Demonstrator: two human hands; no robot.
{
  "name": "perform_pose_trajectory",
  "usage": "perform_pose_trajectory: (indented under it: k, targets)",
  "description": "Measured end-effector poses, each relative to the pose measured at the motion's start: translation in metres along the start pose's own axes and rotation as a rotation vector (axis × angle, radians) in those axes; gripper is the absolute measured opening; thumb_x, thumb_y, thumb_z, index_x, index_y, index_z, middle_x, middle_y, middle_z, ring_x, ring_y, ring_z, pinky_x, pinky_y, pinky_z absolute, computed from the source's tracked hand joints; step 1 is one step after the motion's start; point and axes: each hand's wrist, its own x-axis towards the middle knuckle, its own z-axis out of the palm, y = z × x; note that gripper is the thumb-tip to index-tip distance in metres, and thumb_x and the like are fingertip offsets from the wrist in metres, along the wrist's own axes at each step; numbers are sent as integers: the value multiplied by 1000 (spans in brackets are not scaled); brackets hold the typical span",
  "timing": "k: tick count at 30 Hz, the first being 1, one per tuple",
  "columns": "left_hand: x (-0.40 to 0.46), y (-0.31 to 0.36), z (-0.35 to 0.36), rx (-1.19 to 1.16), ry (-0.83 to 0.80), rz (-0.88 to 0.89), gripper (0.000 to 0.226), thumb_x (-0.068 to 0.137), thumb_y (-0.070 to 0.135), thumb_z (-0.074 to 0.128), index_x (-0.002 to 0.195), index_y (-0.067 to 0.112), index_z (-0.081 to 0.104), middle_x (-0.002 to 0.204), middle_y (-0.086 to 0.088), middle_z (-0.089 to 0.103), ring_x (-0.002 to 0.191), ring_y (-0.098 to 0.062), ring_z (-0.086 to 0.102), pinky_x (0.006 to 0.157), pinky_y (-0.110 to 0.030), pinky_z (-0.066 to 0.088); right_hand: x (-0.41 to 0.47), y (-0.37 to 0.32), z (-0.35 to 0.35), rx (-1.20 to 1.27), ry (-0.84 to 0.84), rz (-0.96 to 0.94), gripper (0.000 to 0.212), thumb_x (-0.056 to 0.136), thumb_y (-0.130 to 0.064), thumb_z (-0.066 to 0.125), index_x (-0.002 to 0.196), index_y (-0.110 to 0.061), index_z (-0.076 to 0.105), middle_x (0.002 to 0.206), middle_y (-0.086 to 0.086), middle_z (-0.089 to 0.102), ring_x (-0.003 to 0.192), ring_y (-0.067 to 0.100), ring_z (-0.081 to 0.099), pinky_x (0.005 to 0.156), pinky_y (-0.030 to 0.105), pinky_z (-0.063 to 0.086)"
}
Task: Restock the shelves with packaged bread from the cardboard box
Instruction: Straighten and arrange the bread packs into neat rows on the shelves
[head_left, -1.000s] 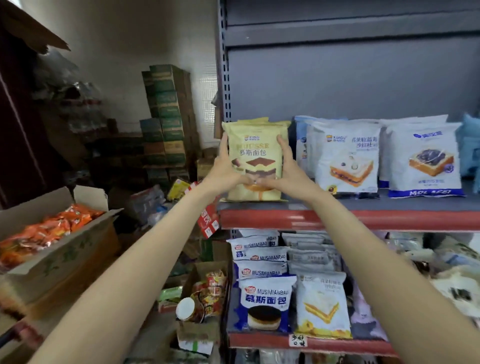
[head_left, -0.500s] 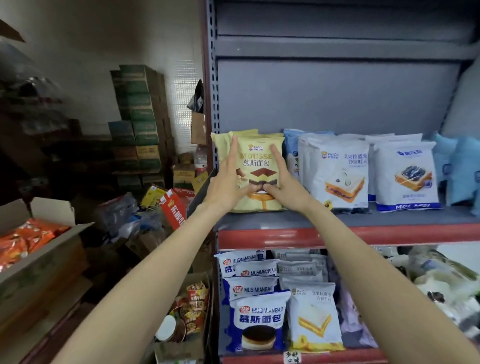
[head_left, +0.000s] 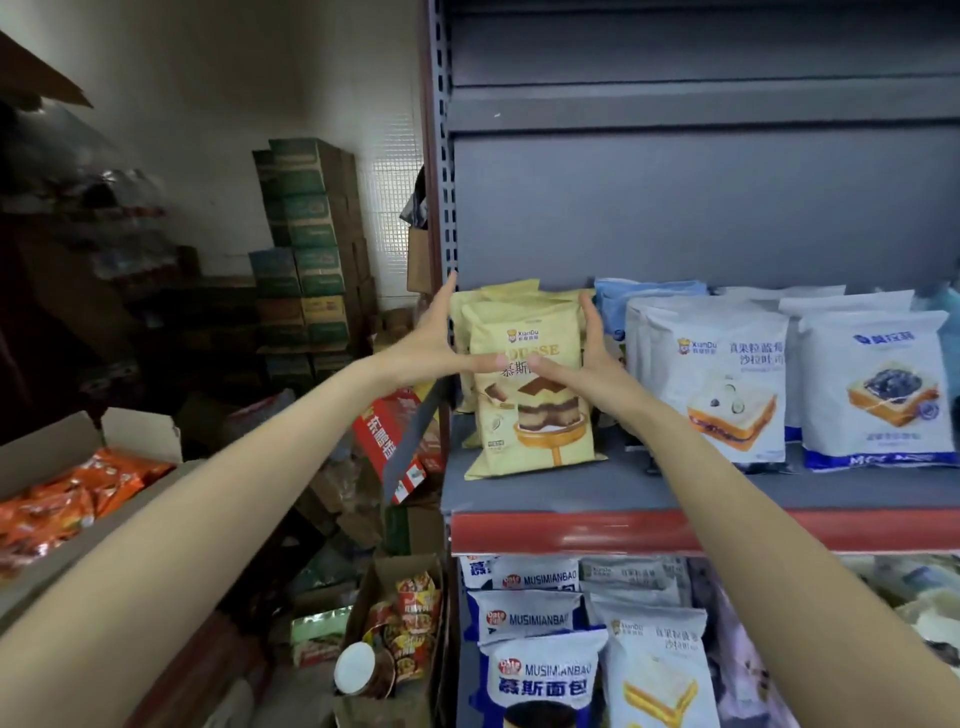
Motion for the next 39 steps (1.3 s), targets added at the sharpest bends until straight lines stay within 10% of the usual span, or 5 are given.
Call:
perform_pose_trajectory:
  k: [7, 13, 21, 29, 39]
  targets:
    - [6, -24, 16, -83, -74, -1, 130, 71, 17, 81, 143, 32, -26, 146, 14, 21, 127, 2, 30, 81, 3, 35, 12, 7, 4, 56, 26, 67, 111, 72, -46, 74, 149, -34, -5, 156, -9, 15, 140, 6, 10, 110, 23, 13]
    - [4, -24, 23, -90, -2, 103, 128, 72, 17, 80, 144, 33, -25, 154, 0, 25, 136, -11, 35, 102, -22, 37, 14, 0, 3, 154, -36, 21, 90, 85, -21, 67, 149, -26, 3, 121, -16, 47, 78, -30, 47, 58, -7, 36]
    - [1, -37, 16, -155, 116, -26, 131, 61, 53, 77, 145, 33, -21, 159, 5, -4, 146, -17, 4, 118, -44, 15, 4, 1, 5, 203, -4, 7, 101, 81, -14, 71, 150, -26, -3, 119, -17, 38, 70, -33, 40, 54, -7, 34]
    - [13, -33, 5, -185, -30, -19, 123, 71, 46, 70, 142, 31, -29, 159, 3, 0, 144, -13, 8, 108, -25, 17, -4, 8, 15, 122, -6, -158, 129, 67, -16, 84, 146, -38, -16, 145, -24, 24, 118, -20, 40, 99, 12, 41]
    - [34, -34, 17, -229, -132, 37, 148, 41, 78, 73, 140, 40, -29, 157, 4, 16, 137, -13, 32, 115, -41, 27, 7, 22, 11, 152, -75, -135, 125, 68, -5, 82, 145, -47, -7, 122, -37, 42, 118, -4, 52, 100, 36, 48]
